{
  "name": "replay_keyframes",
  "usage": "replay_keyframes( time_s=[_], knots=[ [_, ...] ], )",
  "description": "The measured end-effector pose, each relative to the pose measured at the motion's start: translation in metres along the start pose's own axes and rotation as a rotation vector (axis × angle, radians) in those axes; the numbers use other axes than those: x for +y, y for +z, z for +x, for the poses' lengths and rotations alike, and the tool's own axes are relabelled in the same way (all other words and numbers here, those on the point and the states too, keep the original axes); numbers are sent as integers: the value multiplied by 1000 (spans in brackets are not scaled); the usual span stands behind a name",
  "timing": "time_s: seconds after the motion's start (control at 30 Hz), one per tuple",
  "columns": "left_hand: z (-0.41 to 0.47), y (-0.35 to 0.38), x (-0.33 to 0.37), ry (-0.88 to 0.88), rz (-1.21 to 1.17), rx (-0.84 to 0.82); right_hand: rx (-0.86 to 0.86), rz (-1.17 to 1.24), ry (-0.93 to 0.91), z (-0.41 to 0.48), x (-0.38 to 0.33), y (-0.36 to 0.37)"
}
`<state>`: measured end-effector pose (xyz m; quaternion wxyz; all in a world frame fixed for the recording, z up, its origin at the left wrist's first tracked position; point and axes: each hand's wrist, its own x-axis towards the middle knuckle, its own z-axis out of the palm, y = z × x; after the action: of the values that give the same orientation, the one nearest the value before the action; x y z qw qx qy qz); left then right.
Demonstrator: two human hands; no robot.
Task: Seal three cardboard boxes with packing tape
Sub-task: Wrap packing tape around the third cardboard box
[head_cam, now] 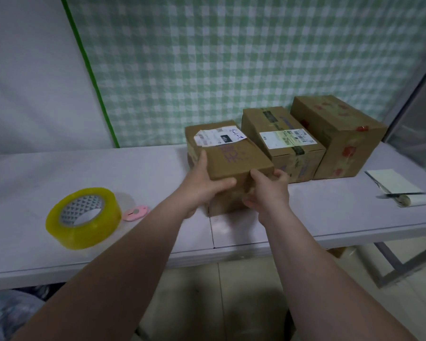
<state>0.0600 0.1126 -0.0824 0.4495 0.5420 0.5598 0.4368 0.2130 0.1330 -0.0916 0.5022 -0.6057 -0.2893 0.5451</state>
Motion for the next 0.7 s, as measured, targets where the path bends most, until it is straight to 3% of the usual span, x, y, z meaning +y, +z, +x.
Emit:
replay_keyframes(
  time_s=[0.07,0.2,0.33,0.5,0.7],
  knots=[
    [0,5,-5,25,138,4,27,3,-28,1,-2,4],
    [14,5,-1,117,396,184,67,-130,-137,7,-1,7],
    [40,7,0,93,383,262,72,-225,-269,13,-3,7],
    [66,14,6,86,435,421,-68,-444,-321,27,-10,7],
    [67,8,15,44,427,304,-164,-526,-244,29,-15,3]
  ],
)
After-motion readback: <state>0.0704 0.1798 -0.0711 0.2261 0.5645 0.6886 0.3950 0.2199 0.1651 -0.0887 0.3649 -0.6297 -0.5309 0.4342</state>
